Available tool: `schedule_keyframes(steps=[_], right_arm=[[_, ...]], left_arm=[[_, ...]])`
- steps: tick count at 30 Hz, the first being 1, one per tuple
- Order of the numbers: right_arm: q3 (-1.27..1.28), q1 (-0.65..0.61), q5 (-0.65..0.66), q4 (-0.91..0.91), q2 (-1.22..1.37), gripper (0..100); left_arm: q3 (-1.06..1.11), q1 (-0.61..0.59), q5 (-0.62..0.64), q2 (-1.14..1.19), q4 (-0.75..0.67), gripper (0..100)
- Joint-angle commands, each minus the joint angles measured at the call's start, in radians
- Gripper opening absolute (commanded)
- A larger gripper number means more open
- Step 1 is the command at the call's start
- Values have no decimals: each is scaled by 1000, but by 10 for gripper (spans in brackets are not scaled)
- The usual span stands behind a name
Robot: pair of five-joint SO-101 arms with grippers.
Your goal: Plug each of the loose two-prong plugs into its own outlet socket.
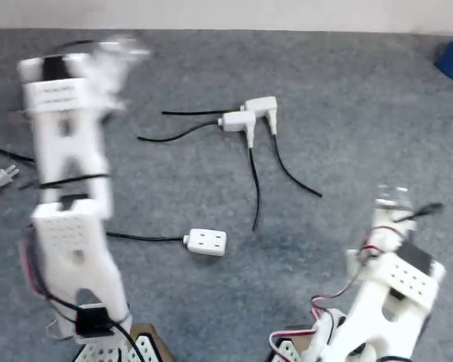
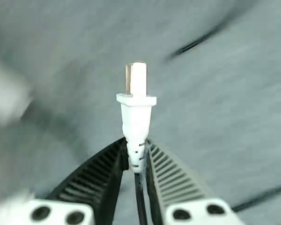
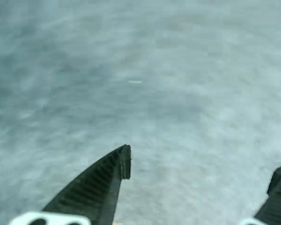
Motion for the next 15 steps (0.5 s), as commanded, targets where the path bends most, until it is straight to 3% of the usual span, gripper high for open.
schedule_keyframes(steps=[1,5,10,15], right_arm=[[-81,170,23,4,-8,432],[-119,377,61,-41,-8,432],[-113,653,69,-185,1,432],[-113,720,104,-193,1,432]], left_arm=[[242,466,101,-219,8,14],[335,733,143,-278,6,14],[334,878,138,-240,3,14],[335,989,86,-208,-68,15]])
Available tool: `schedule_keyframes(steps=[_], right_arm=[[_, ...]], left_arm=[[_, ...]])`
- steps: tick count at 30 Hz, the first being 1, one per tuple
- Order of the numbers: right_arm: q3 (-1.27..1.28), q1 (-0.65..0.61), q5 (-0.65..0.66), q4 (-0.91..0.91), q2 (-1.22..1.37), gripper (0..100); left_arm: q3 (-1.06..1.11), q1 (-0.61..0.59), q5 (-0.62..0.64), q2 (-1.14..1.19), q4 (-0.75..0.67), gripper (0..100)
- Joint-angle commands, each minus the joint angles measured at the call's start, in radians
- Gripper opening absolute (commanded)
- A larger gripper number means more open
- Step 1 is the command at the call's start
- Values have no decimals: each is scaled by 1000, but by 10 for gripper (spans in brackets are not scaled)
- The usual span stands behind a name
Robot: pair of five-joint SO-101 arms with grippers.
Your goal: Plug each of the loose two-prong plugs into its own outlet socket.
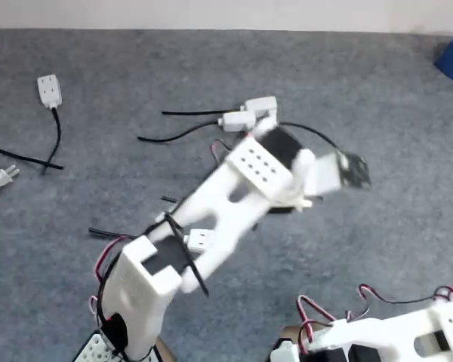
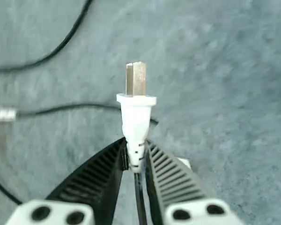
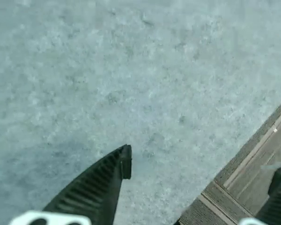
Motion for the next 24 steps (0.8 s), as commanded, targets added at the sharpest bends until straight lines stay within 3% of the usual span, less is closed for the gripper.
schedule_keyframes(steps=[1,8,13,17,20,24], right_arm=[[-42,35,34,-21,1,432],[-42,10,38,-21,1,432],[-42,-25,37,-16,1,432],[-42,-77,38,-4,-4,432],[-45,-266,68,79,-2,432],[-54,-688,129,297,-7,432]], left_arm=[[-7,96,-28,4,-74,16],[-4,125,-21,48,-87,69],[-7,39,25,50,-86,217],[-10,-50,26,48,-86,259],[-51,-191,77,28,-86,258],[-130,-492,279,10,-86,258]])
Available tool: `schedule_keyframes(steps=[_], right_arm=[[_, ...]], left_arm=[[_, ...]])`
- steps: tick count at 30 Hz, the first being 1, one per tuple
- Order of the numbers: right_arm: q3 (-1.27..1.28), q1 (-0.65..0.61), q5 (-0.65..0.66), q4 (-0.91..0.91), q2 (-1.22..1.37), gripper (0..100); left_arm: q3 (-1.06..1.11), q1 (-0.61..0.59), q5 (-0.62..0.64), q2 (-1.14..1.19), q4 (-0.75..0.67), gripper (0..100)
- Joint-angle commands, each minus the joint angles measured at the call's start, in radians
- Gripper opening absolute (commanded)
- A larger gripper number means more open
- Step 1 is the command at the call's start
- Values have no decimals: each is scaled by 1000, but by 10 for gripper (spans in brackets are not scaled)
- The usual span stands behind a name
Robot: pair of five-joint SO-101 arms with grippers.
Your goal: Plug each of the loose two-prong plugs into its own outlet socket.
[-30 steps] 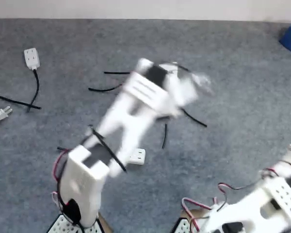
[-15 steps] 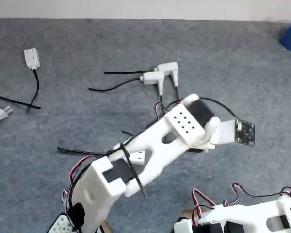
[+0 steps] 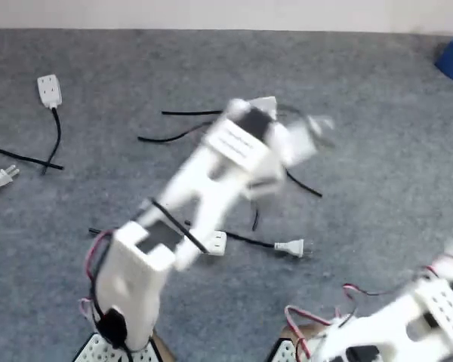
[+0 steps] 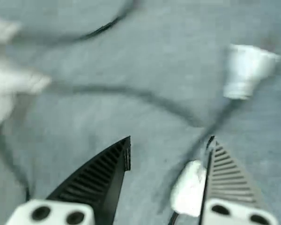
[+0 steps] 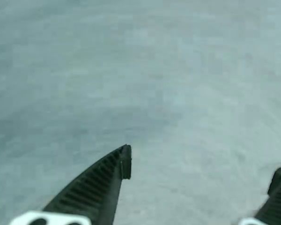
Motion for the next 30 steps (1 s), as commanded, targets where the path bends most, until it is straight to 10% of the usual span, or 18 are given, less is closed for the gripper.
schedule_keyframes(steps=[1,10,18,30], right_arm=[[-64,-438,20,168,-7,432],[-182,-1219,132,269,2,432],[-154,-1319,239,188,4,432],[-145,-1165,486,88,176,299]], left_arm=[[-105,-360,221,-56,-5,258],[-225,-918,144,-53,43,258],[-222,-1233,-48,-18,-48,258],[-228,-1336,-166,200,-163,258]])
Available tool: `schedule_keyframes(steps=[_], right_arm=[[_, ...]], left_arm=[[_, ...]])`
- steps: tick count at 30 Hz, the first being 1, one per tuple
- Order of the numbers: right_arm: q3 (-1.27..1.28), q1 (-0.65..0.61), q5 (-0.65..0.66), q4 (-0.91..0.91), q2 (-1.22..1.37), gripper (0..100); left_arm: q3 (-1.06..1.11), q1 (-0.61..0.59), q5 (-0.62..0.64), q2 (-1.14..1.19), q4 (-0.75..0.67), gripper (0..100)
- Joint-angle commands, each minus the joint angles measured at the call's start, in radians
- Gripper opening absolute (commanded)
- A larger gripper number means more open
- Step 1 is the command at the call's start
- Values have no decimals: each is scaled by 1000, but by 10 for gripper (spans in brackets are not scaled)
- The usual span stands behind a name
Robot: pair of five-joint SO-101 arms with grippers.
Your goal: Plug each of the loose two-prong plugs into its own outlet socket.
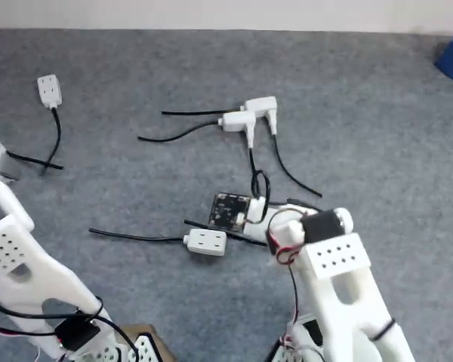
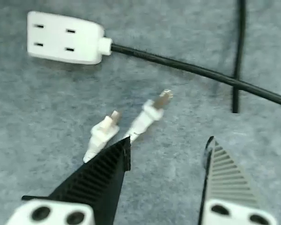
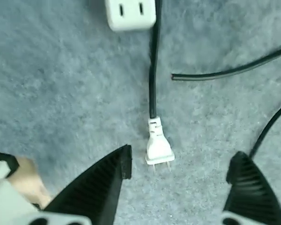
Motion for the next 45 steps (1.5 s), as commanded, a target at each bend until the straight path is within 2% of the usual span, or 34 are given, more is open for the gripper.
schedule_keyframes(steps=[1,4,7,14,18,24,29,35,43,45], right_arm=[[-7,74,115,-61,125,299],[-8,84,244,-82,222,299],[-16,101,328,-131,278,299],[-7,101,387,-194,352,299],[-5,102,381,-259,410,299],[-4,99,381,-262,470,296],[64,65,359,-263,426,294],[110,-13,308,-263,332,197],[143,-39,192,-343,328,175],[157,-39,176,-366,328,139]], left_arm=[[-38,-24,-11,-12,-31,258],[-61,-51,-12,-12,-32,258],[-101,-104,-72,-5,-31,258],[-147,-223,-107,-5,-29,259],[-145,-242,-109,-4,-31,259],[-145,-242,-109,-4,-31,259],[-143,-234,-109,-4,-31,259],[-140,-232,-109,-2,-29,259],[-140,-242,-109,-2,-25,259],[-140,-242,-109,-2,-25,259]])
